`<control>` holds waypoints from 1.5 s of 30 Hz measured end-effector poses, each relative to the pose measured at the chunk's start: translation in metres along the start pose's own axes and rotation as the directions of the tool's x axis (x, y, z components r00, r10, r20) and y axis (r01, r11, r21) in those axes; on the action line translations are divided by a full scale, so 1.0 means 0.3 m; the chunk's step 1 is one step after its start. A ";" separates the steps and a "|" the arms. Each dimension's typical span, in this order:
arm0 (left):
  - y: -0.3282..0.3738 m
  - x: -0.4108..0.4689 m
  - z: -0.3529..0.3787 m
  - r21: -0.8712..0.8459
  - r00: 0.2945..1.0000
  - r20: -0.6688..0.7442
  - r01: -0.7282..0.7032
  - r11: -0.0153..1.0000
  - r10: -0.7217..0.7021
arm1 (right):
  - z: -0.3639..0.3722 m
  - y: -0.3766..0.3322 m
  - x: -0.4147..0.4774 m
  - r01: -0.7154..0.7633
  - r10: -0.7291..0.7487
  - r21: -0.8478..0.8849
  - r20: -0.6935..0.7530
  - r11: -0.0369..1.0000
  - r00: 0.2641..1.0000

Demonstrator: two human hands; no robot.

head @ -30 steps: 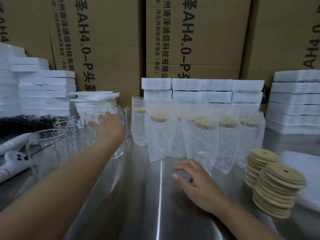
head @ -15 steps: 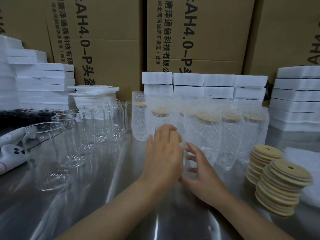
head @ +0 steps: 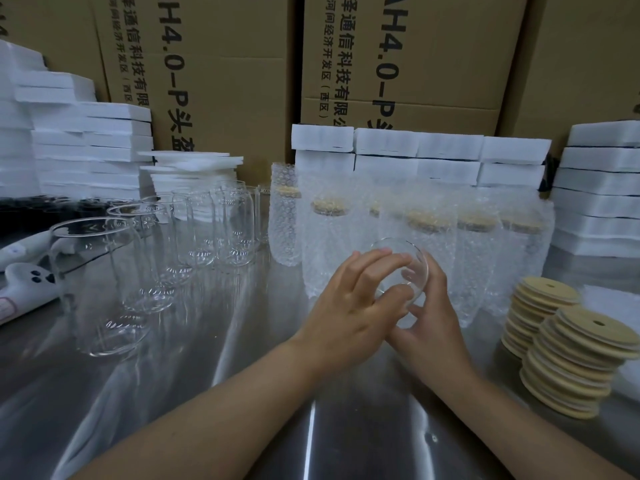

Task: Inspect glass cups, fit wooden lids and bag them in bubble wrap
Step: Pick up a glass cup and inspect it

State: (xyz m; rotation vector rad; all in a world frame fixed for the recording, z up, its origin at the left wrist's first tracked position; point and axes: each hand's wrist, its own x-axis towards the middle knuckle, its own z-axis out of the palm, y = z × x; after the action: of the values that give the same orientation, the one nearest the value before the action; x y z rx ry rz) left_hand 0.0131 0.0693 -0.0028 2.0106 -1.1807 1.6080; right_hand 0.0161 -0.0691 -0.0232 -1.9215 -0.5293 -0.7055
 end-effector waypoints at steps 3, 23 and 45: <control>-0.016 -0.003 0.004 -0.048 1.000 -0.011 -0.024 0.999 0.023 | -0.009 -0.011 0.000 0.014 -0.015 -0.043 -0.026 0.999 1.000; -0.119 -0.106 0.026 -0.312 0.698 0.452 0.707 0.635 -0.555 | -0.011 -0.073 -0.041 0.232 -0.231 0.022 -0.043 0.972 0.972; -0.088 -0.091 -0.010 -0.305 0.704 0.397 0.706 0.639 -0.589 | -0.039 -0.102 -0.038 0.139 -0.143 0.057 0.067 0.989 0.987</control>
State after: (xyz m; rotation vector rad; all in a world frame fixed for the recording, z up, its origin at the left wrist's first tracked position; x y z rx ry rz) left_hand 0.0300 0.0985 -0.0203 2.0246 -0.6470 0.6506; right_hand -0.0145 -0.0674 -0.0069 -1.8794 -0.7270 -0.7079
